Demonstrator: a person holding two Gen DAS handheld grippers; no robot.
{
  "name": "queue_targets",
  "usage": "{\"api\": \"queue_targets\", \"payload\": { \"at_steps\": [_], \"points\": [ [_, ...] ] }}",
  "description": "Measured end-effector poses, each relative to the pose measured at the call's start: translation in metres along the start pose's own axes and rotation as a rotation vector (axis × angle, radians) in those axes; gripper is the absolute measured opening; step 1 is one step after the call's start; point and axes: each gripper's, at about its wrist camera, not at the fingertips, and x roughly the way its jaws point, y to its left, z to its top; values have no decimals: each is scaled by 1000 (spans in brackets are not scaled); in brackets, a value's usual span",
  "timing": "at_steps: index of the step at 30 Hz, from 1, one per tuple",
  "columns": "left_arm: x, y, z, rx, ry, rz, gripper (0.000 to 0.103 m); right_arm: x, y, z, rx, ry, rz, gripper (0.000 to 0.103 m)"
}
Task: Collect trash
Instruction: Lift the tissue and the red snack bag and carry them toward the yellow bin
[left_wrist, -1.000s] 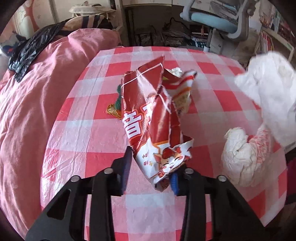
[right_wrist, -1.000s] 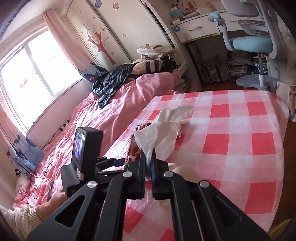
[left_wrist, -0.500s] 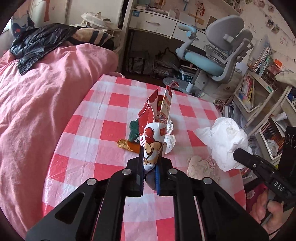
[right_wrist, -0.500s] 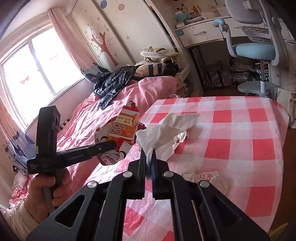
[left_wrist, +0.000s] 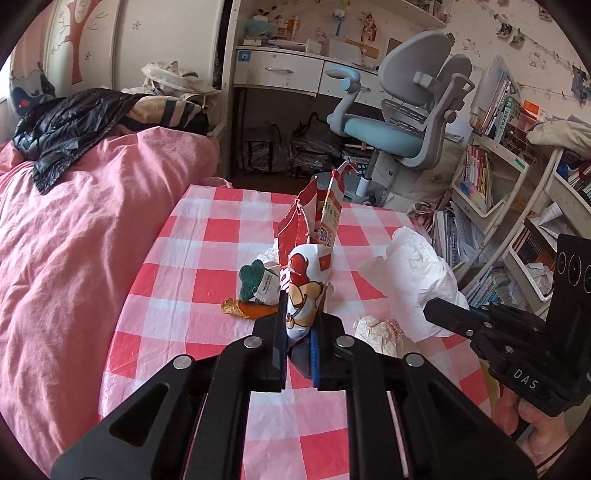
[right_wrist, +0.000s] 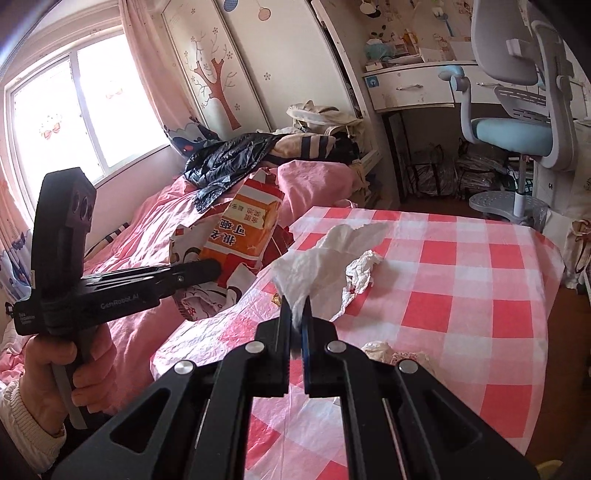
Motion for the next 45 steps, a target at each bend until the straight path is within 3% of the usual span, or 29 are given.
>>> {"api": "queue_targets", "payload": {
  "at_steps": [25, 45],
  "points": [
    [-6, 6, 1, -15, -12, -27, 9, -11, 25, -4, -61, -40, -55, 6],
    [3, -28, -5, 11, 6, -173, 9, -74, 10, -8, 20, -177, -102, 6]
  ]
}}
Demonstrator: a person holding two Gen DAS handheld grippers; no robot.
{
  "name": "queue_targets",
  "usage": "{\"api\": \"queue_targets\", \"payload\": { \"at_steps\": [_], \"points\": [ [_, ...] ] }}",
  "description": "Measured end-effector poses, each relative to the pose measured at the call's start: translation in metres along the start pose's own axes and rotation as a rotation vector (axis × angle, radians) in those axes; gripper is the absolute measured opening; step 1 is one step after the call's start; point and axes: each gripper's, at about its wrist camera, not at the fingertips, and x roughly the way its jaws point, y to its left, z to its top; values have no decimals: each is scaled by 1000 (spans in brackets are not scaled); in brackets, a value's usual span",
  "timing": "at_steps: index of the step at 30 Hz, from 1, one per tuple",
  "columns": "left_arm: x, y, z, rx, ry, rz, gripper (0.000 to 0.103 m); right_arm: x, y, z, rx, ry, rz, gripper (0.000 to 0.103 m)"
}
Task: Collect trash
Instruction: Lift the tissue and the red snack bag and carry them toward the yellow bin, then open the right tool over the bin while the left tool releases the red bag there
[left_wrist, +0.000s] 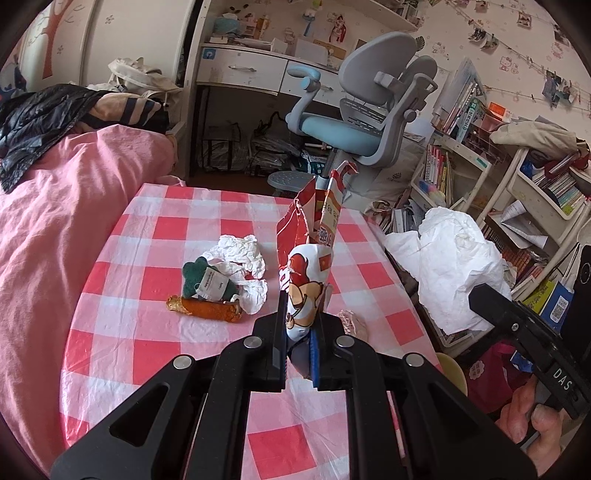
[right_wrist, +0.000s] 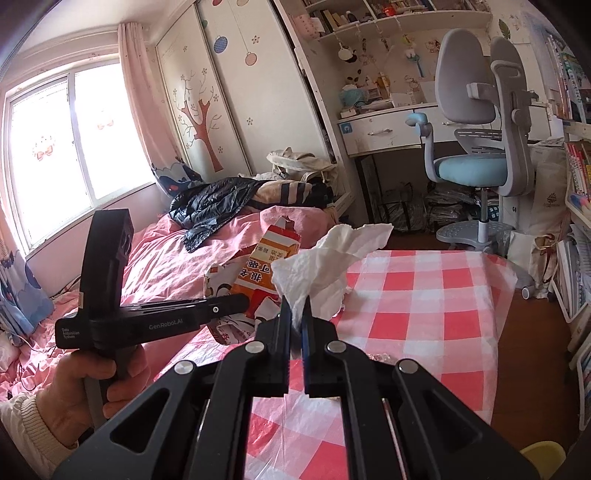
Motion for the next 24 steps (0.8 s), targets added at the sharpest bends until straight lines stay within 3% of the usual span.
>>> {"api": "queue_targets", "payload": {
  "at_steps": [12, 24],
  "points": [
    [14, -54, -5, 108, 22, -43, 9, -60, -45, -18, 51, -21, -125, 6],
    [46, -158, -31, 288, 91, -134, 9, -114, -138, -91, 252, 63, -333, 6]
  ]
}}
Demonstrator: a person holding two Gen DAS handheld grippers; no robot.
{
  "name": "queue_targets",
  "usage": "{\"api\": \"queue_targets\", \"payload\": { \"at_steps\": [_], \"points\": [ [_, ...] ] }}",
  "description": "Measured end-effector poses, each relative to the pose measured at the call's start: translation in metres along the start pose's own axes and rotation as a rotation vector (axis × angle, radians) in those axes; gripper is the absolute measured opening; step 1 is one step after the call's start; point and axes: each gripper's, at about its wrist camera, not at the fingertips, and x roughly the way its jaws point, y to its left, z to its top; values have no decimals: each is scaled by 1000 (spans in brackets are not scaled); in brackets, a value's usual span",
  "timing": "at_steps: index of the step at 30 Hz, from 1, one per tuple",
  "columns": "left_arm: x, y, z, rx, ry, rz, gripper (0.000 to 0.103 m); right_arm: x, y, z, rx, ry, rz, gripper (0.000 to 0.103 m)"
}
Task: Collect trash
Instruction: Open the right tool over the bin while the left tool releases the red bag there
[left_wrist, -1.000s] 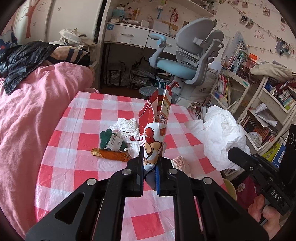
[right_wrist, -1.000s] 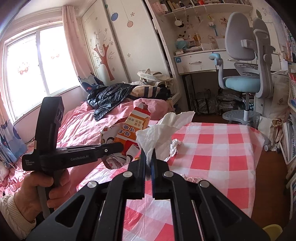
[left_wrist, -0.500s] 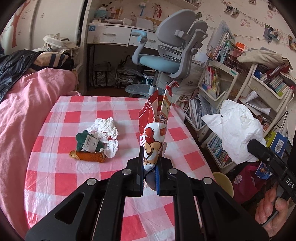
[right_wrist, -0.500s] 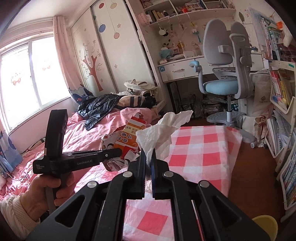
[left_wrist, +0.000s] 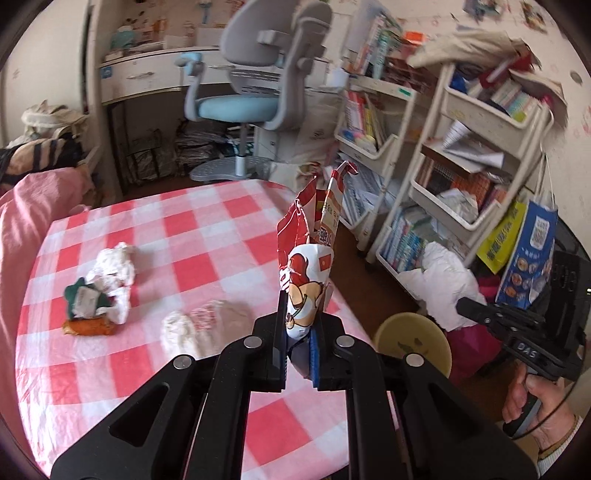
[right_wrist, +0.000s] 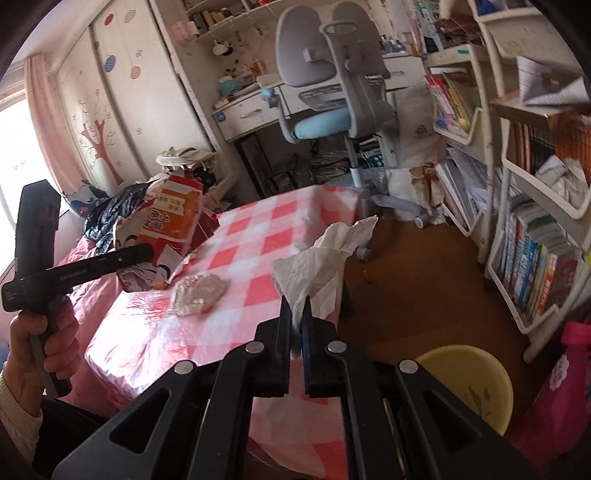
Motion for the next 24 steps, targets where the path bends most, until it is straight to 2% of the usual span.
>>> {"api": "queue_targets", "payload": {
  "at_steps": [9, 17, 18, 19, 21, 22, 23, 24],
  "points": [
    [53, -69, -3, 94, 83, -53, 9, 6, -69, -37, 121, 69, -73, 6],
    [127, -146, -10, 150, 189, -142, 9, 21, -117, -61, 166, 159, -129, 7],
    [139, -155, -14, 155, 217, -159, 9, 23, -123, -64, 172, 179, -143, 15],
    [150, -163, -19, 163, 249, -175, 9, 23, -127, -67, 181, 194, -156, 31],
    [172, -178, -31, 168, 313, -200, 11, 17, -135, -72, 195, 197, -188, 49],
    [179, -183, -36, 168, 338, -204, 14, 12, -136, -73, 195, 189, -200, 49],
    [183, -187, -40, 174, 355, -202, 23, 7, -137, -72, 195, 183, -208, 49],
    [182, -189, -41, 184, 353, -189, 37, 3, -137, -69, 194, 169, -213, 49]
  ]
}}
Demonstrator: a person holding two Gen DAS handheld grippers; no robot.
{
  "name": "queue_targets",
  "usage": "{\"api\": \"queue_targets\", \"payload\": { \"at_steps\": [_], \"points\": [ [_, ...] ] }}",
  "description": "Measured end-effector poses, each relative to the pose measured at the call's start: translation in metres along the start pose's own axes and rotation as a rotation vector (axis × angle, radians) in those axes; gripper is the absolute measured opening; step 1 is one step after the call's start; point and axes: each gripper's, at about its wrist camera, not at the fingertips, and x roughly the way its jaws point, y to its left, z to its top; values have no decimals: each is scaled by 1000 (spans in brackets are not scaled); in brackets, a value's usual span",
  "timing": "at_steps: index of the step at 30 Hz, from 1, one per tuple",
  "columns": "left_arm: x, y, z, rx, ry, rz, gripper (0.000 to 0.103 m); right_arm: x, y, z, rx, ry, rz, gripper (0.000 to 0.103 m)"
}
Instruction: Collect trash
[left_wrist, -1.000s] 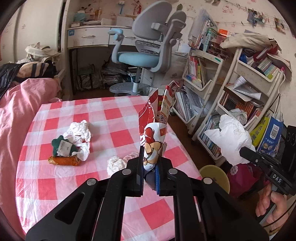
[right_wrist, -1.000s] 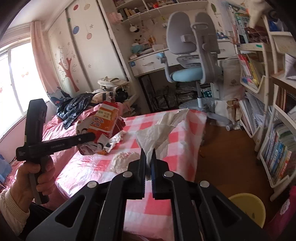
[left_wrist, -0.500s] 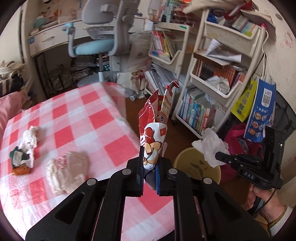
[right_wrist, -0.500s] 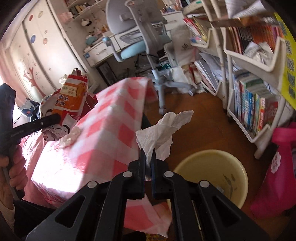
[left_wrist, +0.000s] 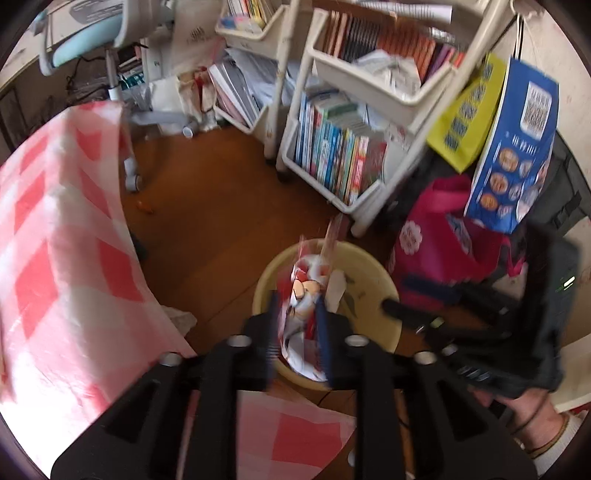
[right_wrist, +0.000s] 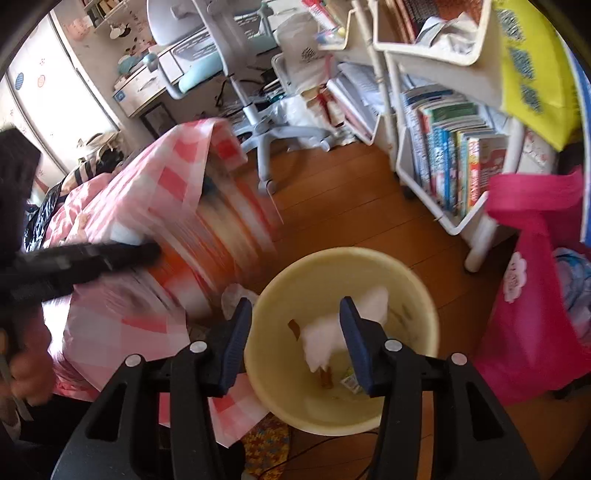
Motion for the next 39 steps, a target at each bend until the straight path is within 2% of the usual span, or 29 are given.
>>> {"api": "queue_targets", "payload": {
  "at_steps": [3, 5, 8, 10, 13, 18, 21, 24, 29, 34, 39],
  "points": [
    [-18, 3, -1, -3, -65, 60, 62, -16, 8, 13, -4, -64, -4, 52],
    [-42, 15, -2, -41, -131, 100, 73, -29, 26, 27, -23, -129, 8, 59],
    [-93, 44, -5, -104, -253, 214, 86, -41, 65, 50, -81, -223, 36, 73],
    [-134, 69, -12, -152, -339, 319, 94, -51, 102, 66, -137, -299, 43, 88],
    [-190, 111, -37, -255, -426, 486, 96, -67, 164, 83, -219, -398, 56, 95],
    [-251, 180, -87, -431, -466, 662, 96, -81, 249, 85, -306, -486, 133, 95],
    [-283, 212, -111, -517, -495, 696, 96, -69, 277, 60, -348, -497, 168, 95],
    [-311, 234, -134, -553, -523, 741, 96, -51, 301, 54, -429, -418, 141, 95],
    [-347, 264, -163, -560, -546, 799, 96, -47, 317, 54, -459, -454, 101, 95],
    [-373, 284, -182, -609, -563, 814, 96, -40, 332, 46, -441, -423, 83, 95],
    [-390, 296, -197, -657, -579, 814, 96, -36, 352, 37, -502, -424, 67, 95]
  ]
}}
